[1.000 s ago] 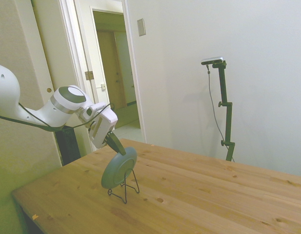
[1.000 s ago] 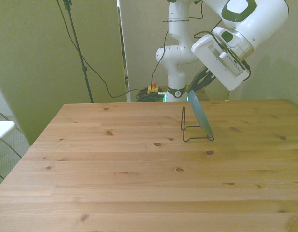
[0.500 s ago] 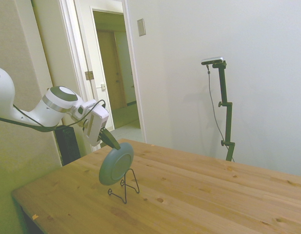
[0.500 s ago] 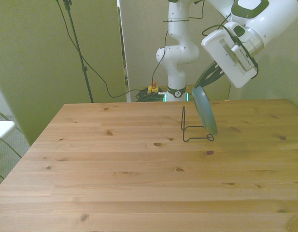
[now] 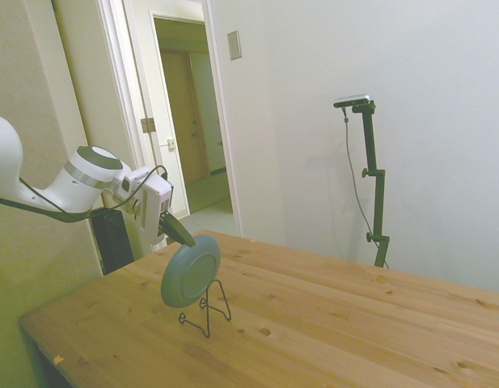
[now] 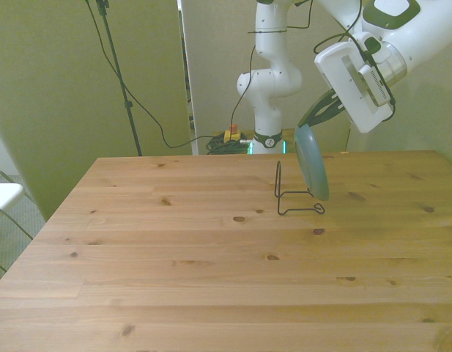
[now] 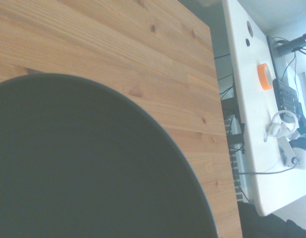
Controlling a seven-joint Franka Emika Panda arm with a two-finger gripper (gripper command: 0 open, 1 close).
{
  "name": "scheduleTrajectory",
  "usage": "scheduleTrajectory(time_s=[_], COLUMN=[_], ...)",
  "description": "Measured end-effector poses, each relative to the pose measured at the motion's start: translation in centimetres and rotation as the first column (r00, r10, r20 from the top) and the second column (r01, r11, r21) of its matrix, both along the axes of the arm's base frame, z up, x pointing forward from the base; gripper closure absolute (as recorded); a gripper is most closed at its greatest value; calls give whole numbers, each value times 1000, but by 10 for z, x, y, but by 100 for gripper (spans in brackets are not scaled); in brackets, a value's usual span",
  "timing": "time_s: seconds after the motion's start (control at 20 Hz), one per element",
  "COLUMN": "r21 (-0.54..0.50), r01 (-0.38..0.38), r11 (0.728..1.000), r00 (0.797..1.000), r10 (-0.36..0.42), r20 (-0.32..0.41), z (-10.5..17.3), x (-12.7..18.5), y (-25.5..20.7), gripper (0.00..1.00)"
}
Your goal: Load the plate
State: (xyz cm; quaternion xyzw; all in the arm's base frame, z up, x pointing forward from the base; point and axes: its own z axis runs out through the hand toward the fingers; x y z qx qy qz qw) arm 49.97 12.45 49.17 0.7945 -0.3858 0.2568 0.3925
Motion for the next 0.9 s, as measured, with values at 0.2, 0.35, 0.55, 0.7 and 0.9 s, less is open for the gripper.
scheduleTrajectory(time_s=[0.2,0.35,0.55,0.7,0.9], r21=[-16,-22,-28,-26,-21], r01=[24,33,49,54,52], r11=[1000,999,998,998,998], r00=[1000,999,999,998,998], r10=[-24,-33,-49,-55,-52], r20=[-6,-12,-21,-26,-26], z=[-12,-19,-28,-31,-35], x=[2,1,1,3,4], y=[-3,-5,-11,-15,-19], gripper=[100,100,100,100,0])
